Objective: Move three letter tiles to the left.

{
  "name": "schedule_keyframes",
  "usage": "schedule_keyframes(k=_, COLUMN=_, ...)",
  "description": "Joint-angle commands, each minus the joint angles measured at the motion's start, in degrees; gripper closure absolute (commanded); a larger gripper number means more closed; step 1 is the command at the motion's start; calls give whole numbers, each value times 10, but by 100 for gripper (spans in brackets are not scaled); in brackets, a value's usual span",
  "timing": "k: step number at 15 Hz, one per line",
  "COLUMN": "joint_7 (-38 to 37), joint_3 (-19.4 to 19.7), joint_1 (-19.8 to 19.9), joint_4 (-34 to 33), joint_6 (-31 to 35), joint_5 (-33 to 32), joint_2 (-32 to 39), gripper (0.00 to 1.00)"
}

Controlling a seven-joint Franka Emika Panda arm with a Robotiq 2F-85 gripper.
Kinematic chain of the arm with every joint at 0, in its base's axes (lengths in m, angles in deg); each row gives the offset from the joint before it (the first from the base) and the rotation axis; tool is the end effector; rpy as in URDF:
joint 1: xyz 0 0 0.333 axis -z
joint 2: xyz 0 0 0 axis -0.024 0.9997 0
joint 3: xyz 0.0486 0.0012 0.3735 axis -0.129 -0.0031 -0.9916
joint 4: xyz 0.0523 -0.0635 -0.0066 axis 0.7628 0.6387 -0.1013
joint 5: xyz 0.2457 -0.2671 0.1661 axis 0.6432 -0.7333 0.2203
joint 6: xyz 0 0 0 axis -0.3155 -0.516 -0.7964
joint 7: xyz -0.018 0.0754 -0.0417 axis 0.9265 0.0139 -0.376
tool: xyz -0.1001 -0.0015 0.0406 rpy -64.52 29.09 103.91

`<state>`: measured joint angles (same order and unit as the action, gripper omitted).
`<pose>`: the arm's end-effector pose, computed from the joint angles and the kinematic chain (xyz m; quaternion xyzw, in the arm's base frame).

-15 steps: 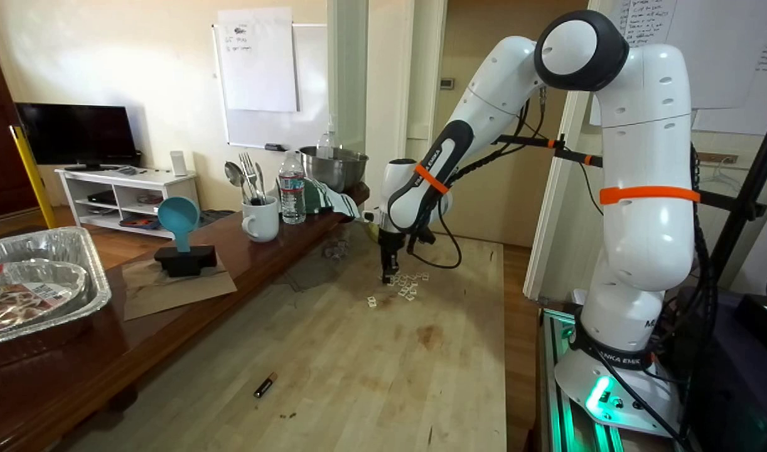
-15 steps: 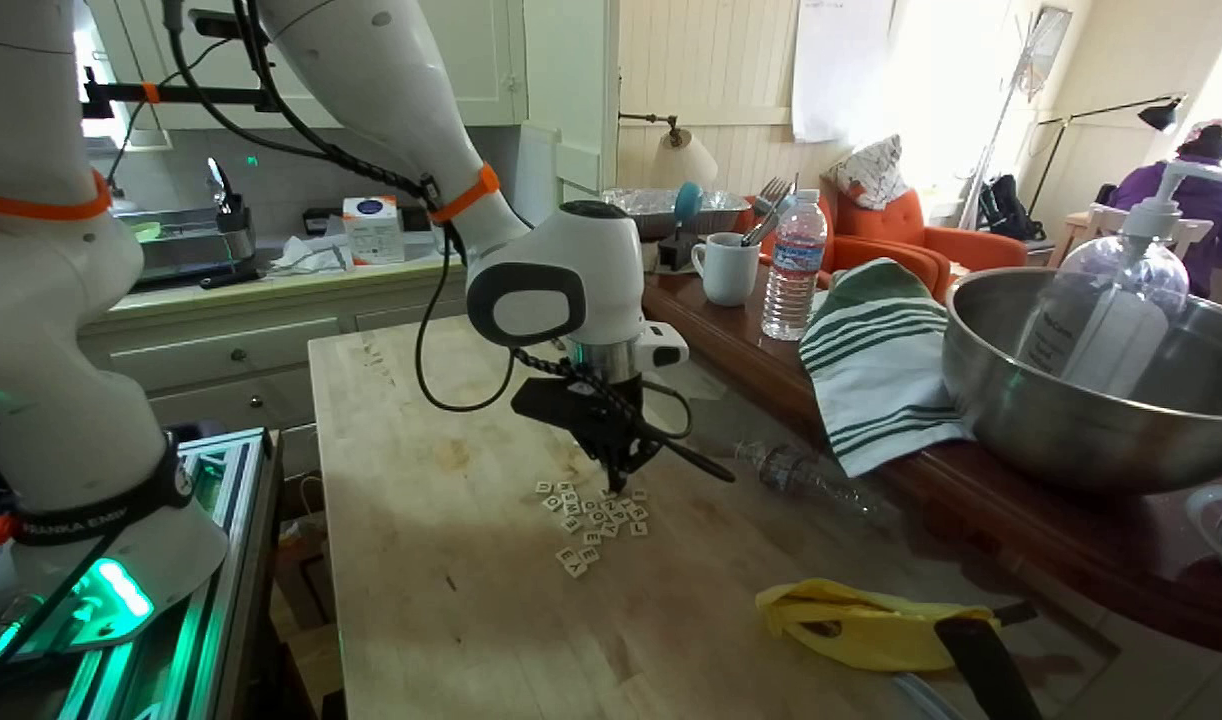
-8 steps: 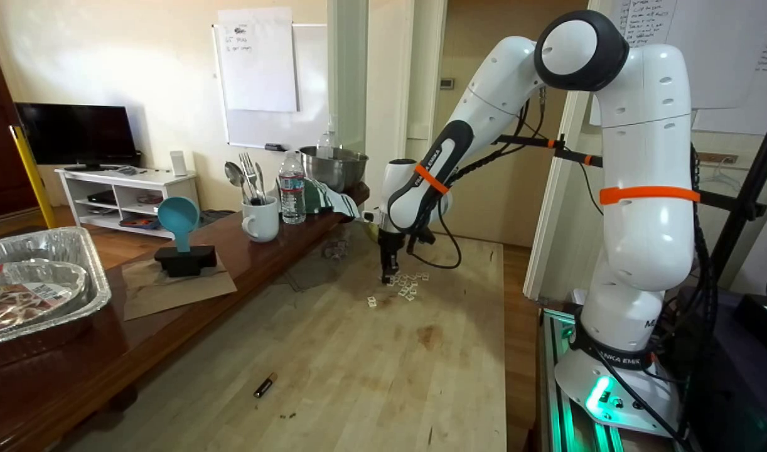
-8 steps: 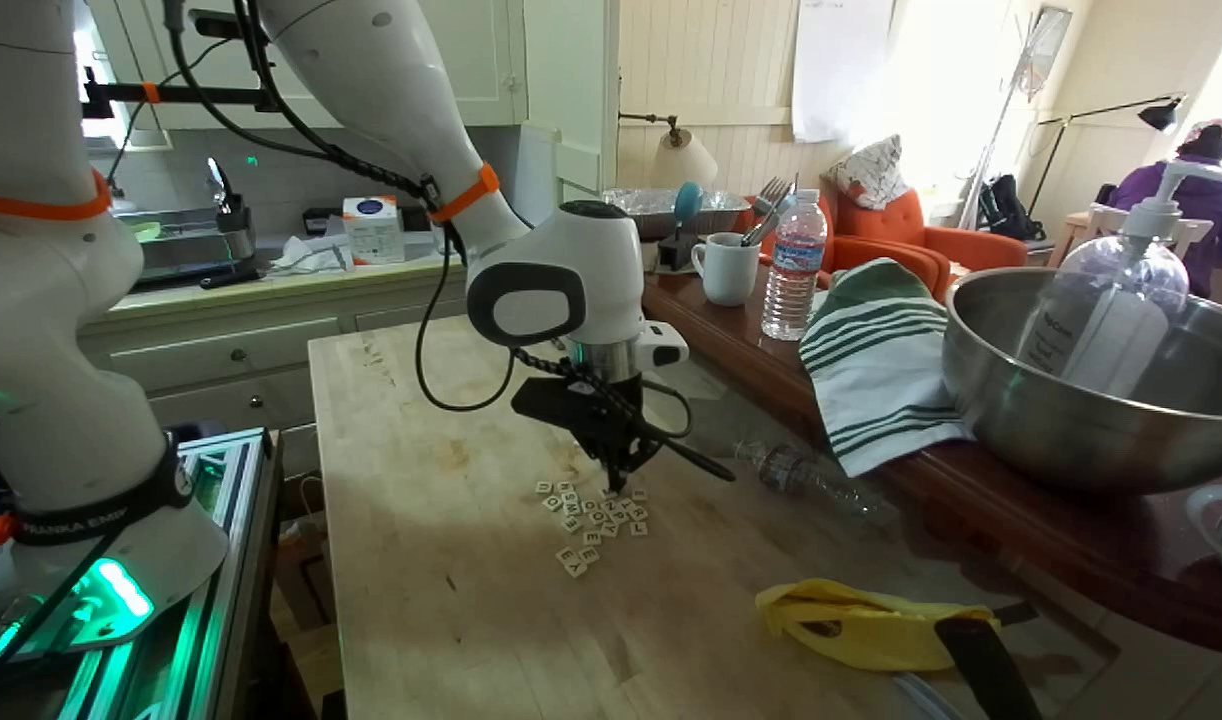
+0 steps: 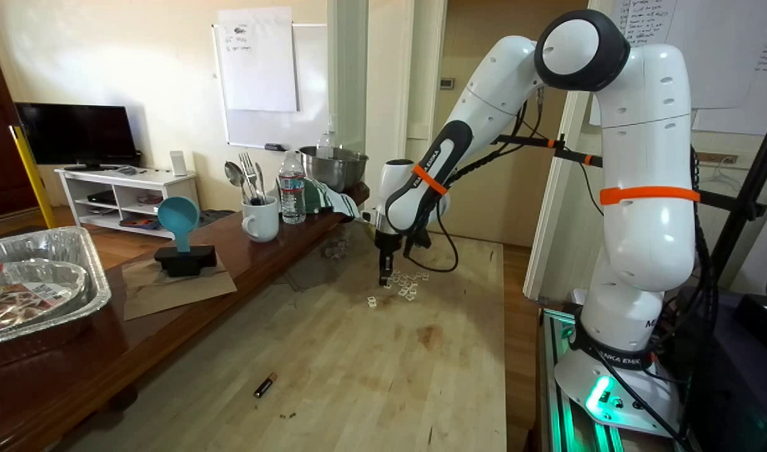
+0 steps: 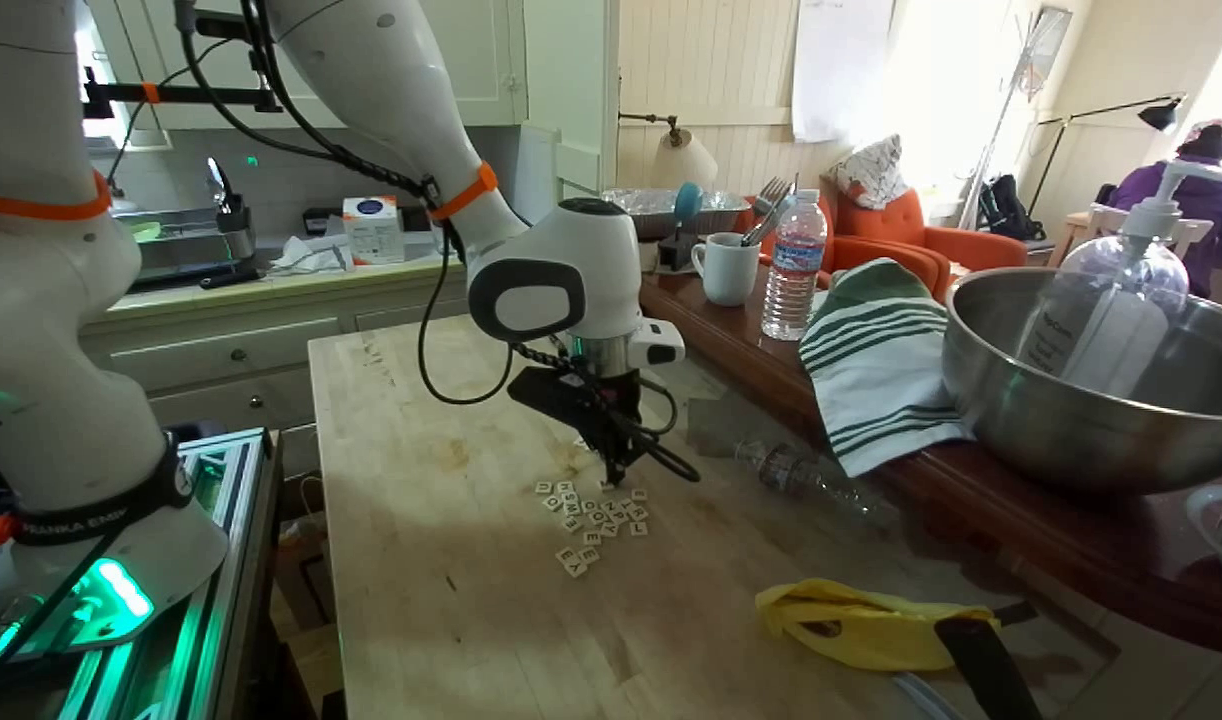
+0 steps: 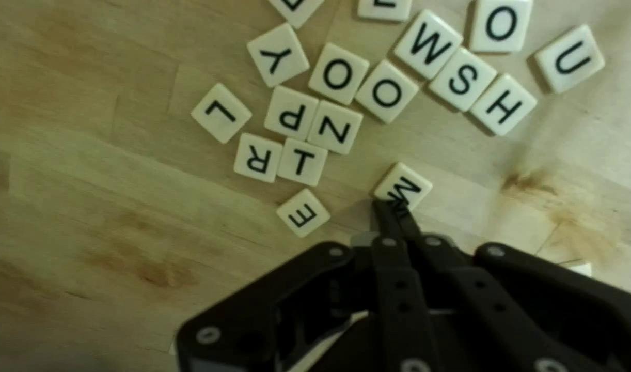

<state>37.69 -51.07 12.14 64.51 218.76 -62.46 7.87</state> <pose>0.5227 -0.1036 0.2696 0.9706 0.2336 0.0491 0.0305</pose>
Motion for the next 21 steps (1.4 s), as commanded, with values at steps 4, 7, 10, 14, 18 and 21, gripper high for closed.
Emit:
schedule_keyframes(k=4, joint_7=-136, joint_3=-1, joint_1=-22, joint_4=-15, joint_6=12, joint_5=4, joint_2=26, gripper=100)
schedule_keyframes(k=7, joint_7=-175, joint_3=-6, joint_1=-25, joint_4=-21, joint_6=9, joint_5=16, joint_2=30, gripper=100)
schedule_keyframes(k=10, joint_7=-204, joint_3=-11, joint_1=-28, joint_4=-25, joint_6=6, joint_5=25, joint_2=33, gripper=100)
schedule_keyframes(k=14, joint_7=-227, joint_3=-21, joint_1=-25, joint_4=-31, joint_6=-8, joint_5=55, joint_2=36, gripper=100)
schedule_keyframes(k=18, joint_7=-236, joint_3=-29, joint_1=-23, joint_4=-32, joint_6=-15, joint_5=87, joint_2=36, gripper=100)
schedule_keyframes(k=21, joint_7=-251, joint_3=-28, joint_1=-25, joint_4=-32, joint_6=-16, joint_5=102, joint_2=36, gripper=100)
